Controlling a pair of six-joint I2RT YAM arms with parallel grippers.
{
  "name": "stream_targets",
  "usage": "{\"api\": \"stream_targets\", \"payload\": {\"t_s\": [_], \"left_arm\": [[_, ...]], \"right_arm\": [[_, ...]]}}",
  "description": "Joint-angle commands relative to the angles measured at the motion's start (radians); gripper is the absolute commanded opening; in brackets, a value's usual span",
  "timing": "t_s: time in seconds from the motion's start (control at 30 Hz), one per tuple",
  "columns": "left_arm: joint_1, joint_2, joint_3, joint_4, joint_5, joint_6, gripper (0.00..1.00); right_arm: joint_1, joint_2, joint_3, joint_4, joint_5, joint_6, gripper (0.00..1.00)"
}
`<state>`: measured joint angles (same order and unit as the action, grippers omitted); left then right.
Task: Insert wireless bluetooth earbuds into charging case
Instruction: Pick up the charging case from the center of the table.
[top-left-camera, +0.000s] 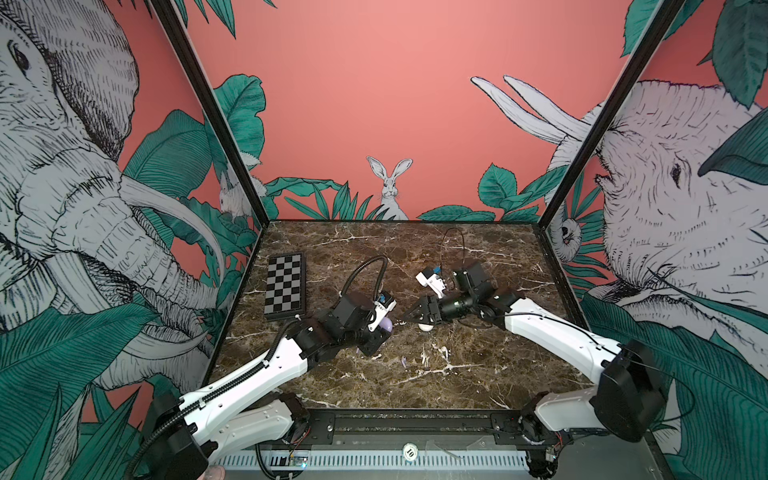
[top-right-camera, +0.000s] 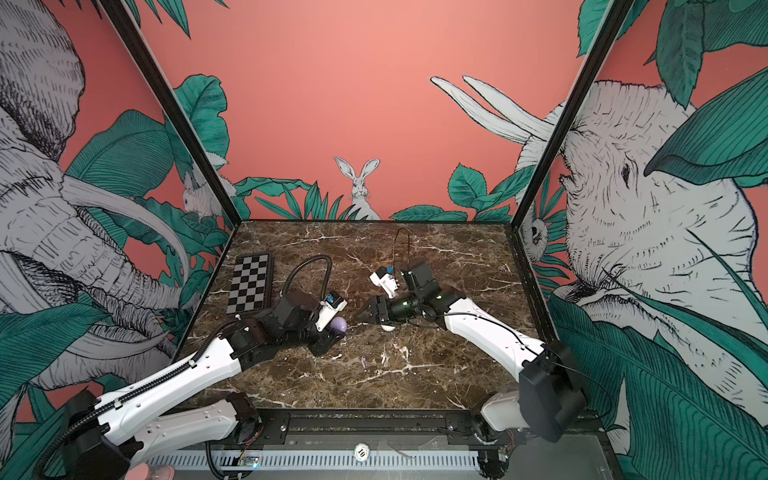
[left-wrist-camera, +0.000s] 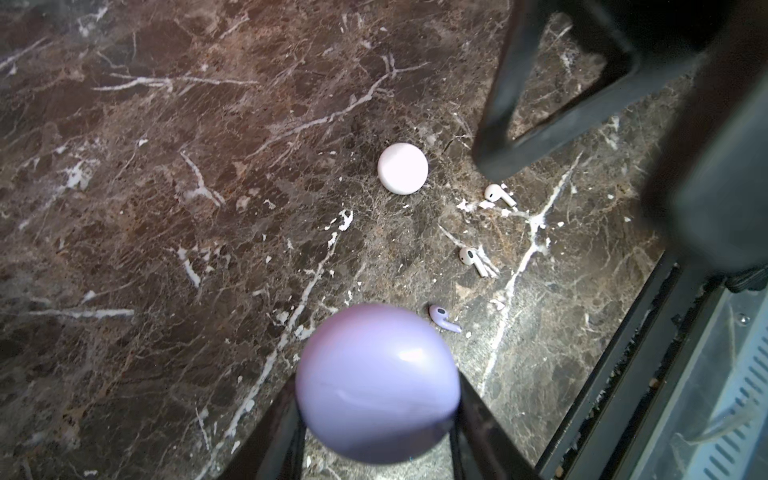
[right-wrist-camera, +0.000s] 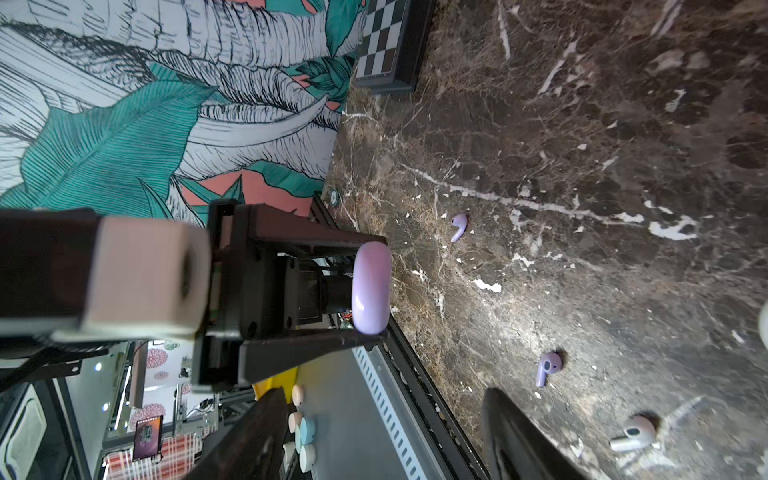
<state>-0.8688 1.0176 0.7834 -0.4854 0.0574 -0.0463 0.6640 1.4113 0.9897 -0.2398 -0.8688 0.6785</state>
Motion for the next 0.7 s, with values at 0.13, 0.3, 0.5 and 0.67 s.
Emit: {"api": "stream_targets", "payload": {"t_s": [0.13, 0.3, 0.5, 0.67], "left_arm": [[-0.022, -0.017, -0.034, 0.067, 0.009, 0.039, 0.00], [-0.030, -0.030, -0.048, 0.079, 0.015, 0.046, 0.00], [-0.043, -0.030, -0.062, 0.076, 0.029, 0.064, 0.00], [-0.056, -0.039, -0.073, 0.078, 0.059, 0.084, 0.00]], "right_arm": [[0.063, 0.069, 0.008, 0.106, -0.005, 0.009, 0.61], [0.096, 0.098, 0.006, 0.112, -0.004, -0.003, 0.57], [0.103, 0.119, 0.003, 0.115, 0.003, -0.012, 0.53], [0.103, 0.124, 0.018, 0.100, 0.004, -0.027, 0.51]]}}
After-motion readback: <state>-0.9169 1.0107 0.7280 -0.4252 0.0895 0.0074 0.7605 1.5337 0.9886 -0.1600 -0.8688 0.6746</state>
